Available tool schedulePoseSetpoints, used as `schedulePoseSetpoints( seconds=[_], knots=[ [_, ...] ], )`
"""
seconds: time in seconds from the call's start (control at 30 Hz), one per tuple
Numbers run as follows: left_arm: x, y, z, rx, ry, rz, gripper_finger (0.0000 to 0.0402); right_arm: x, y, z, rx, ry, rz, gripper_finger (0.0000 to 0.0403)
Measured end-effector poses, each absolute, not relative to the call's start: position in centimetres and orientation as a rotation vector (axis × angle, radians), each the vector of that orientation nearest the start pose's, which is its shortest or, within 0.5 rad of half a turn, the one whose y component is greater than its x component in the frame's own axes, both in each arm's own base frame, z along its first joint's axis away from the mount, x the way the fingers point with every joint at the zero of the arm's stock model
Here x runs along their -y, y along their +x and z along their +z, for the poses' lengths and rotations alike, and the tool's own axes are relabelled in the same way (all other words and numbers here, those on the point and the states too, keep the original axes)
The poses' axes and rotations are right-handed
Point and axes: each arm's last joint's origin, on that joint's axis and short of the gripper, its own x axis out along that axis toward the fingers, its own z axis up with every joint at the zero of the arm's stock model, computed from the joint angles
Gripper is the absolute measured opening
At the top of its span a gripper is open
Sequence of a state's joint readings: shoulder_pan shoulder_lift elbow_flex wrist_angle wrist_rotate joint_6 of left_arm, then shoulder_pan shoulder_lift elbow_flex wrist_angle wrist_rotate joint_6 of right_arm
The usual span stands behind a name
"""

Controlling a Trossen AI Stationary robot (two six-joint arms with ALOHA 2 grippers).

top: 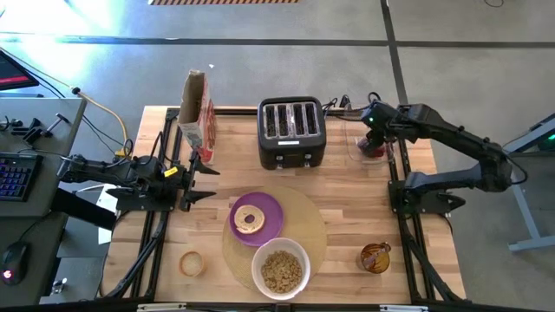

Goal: Arrange a breakfast setting
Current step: Put the apple on the violet bowl

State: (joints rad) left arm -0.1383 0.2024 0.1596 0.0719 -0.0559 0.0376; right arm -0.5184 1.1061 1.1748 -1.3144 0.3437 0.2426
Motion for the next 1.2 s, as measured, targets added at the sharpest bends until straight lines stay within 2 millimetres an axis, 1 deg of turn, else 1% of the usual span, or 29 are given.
schedulePoseSetpoints(
  seconds=[0.1, 0.37, 0.5, 0.73, 0.9, 0.97, 1.1, 1.2],
  knots=[
    [1.3, 10.5, 20.9, 0.031, 0.035, -0.082, 0.0287, 9.8, 14.2, 32.6, -1.195, 0.322, -0.883, 0.0124],
    [1.3, 10.5, 20.9, 0.030, 0.035, -0.082, 0.0287, 10.9, 13.9, 32.2, -1.223, 0.357, -0.922, 0.0124],
    [1.3, 10.5, 20.9, 0.030, 0.035, -0.082, 0.0287, 11.4, 14.3, 31.8, -1.250, 0.364, -0.918, 0.0124],
    [1.3, 10.5, 20.9, 0.030, 0.035, -0.082, 0.0287, 12.2, 15.7, 30.5, -1.340, 0.361, -0.864, 0.0124],
    [1.3, 10.5, 20.9, 0.031, 0.035, -0.082, 0.0287, 12.9, 16.7, 29.3, -1.406, 0.369, -0.850, 0.0124],
    [1.3, 10.5, 20.9, 0.030, 0.035, -0.082, 0.0287, 13.1, 16.9, 28.4, -1.434, 0.374, -0.849, 0.0124],
    [1.3, 10.5, 20.9, 0.031, 0.035, -0.082, 0.0287, 13.5, 16.2, 26.4, -1.500, 0.404, -0.871, 0.0124],
    [1.3, 10.5, 20.9, 0.031, 0.035, -0.082, 0.0287, 13.8, 15.5, 25.0, -1.497, 0.424, -0.894, 0.0128]
  ],
)
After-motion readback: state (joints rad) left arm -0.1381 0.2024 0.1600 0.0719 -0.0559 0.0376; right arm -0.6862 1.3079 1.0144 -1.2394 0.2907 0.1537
